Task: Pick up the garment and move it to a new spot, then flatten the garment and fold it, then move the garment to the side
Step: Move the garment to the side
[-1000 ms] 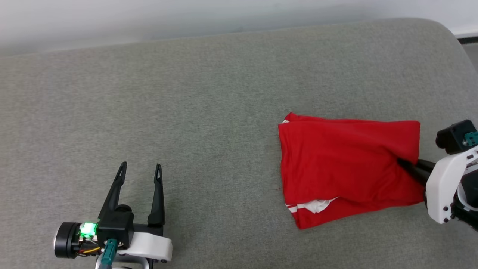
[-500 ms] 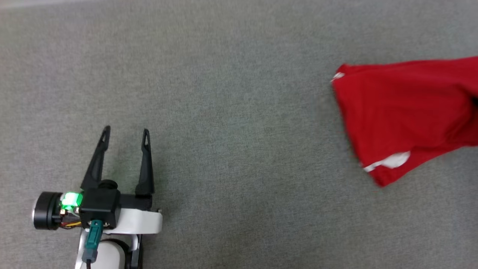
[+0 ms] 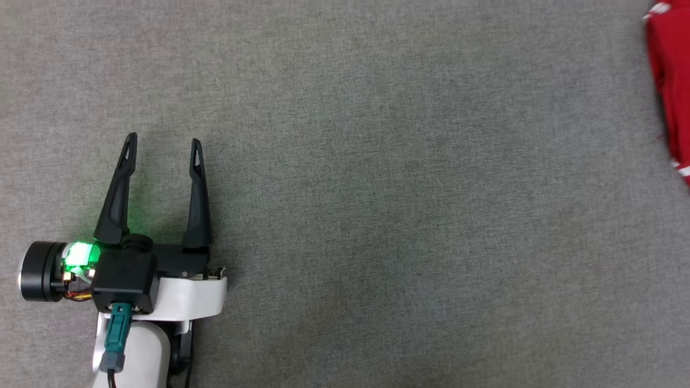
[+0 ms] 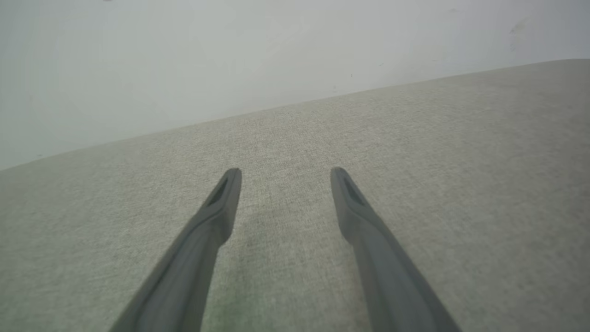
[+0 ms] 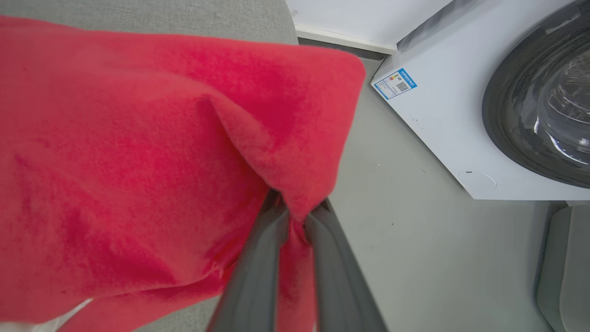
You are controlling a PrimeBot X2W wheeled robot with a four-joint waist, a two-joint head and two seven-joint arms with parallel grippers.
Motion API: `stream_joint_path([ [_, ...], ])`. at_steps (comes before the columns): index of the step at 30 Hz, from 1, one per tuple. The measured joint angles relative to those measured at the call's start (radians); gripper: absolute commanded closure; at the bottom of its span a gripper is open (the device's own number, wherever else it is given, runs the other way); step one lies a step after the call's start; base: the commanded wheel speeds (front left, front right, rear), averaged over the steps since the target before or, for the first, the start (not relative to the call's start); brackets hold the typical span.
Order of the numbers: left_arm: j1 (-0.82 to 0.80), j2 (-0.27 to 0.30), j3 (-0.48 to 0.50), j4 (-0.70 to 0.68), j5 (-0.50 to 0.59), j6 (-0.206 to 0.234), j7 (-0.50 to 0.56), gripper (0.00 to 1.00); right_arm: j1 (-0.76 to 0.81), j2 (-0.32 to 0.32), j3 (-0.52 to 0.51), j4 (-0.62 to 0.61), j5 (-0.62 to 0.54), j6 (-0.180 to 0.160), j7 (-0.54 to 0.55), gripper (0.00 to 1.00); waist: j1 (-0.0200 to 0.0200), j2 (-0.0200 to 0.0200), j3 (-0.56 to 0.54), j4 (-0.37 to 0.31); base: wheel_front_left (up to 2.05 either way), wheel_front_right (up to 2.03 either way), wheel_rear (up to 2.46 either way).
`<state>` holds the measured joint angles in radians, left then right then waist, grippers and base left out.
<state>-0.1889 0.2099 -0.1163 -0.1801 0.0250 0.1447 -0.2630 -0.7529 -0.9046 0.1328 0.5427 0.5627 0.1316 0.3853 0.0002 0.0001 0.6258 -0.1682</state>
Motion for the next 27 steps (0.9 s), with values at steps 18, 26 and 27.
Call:
stream_joint_path([
  [18,0.05,-0.007,-0.024,0.026,-0.027,0.041,0.0,0.0,0.022,0.1,-0.087,0.061,-0.175,0.0,-0.132,0.0,-0.0002,0.0,-0.106,0.025,0.0,0.0,0.0],
  [26,0.144,-0.034,-0.013,0.064,-0.056,0.049,0.0,0.0,0.082,0.217,-0.154,-0.128,-0.221,0.0,-0.356,0.0,-0.0002,0.0,-0.255,0.046,0.0,0.0,0.0],
  [27,0.154,-0.035,-0.013,0.071,-0.06,0.048,0.0,0.0,0.1,0.238,-0.166,-0.154,-0.231,0.0,-0.384,0.0,-0.0002,-0.0001,-0.274,0.051,0.0,0.0,0.0],
])
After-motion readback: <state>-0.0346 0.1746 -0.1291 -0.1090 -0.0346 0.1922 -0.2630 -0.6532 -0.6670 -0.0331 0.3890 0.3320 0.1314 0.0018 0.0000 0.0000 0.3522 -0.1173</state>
